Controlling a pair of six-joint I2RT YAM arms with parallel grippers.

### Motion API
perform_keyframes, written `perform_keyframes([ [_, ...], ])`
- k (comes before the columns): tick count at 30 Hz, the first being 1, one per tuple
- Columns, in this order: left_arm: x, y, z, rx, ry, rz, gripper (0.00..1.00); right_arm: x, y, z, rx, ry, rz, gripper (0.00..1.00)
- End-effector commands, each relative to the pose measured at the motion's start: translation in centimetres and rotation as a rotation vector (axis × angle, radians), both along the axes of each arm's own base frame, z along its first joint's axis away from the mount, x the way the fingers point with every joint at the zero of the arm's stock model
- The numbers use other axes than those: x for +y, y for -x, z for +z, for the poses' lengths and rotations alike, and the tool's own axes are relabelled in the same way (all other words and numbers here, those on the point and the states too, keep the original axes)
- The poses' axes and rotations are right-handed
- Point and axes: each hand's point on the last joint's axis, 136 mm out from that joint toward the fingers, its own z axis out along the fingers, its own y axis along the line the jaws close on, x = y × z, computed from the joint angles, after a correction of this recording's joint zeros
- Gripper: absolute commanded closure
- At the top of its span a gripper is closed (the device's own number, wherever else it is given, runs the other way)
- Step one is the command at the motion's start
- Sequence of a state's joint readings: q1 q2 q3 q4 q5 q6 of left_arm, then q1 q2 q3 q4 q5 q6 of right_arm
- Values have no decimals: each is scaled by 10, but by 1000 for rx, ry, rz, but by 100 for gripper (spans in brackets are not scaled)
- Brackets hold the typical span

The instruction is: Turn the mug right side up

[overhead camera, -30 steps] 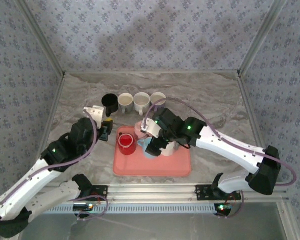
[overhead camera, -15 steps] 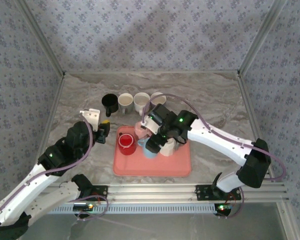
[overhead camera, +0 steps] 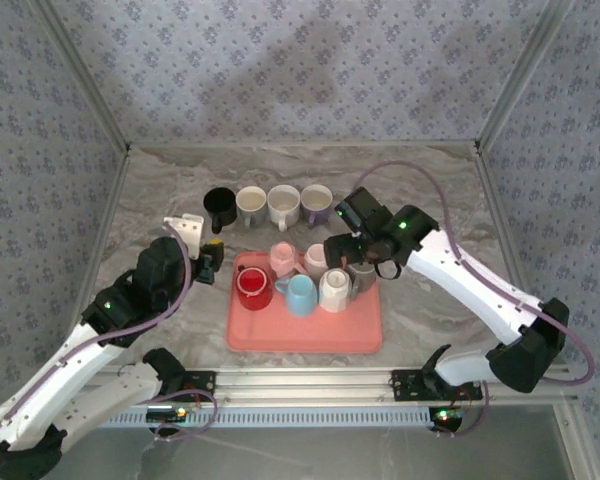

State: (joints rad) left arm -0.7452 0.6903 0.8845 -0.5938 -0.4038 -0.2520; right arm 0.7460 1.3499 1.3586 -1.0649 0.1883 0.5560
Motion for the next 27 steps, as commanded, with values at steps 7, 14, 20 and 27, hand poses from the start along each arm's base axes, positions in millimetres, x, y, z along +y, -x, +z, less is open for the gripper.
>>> perform_keyframes([
  [7,-6,0,2,1,32,-28,57,-52,-5,-9,117,95,-572,0],
  [14,-7,1,4,-5,38,-37,57,-42,-17,-28,178,114,-536,0],
  [20,-9,1,3,-3,41,-47,57,-24,-25,-41,198,54,-485,0],
  [27,-9,2,3,-3,42,-49,57,-25,-22,-56,227,57,-482,0],
])
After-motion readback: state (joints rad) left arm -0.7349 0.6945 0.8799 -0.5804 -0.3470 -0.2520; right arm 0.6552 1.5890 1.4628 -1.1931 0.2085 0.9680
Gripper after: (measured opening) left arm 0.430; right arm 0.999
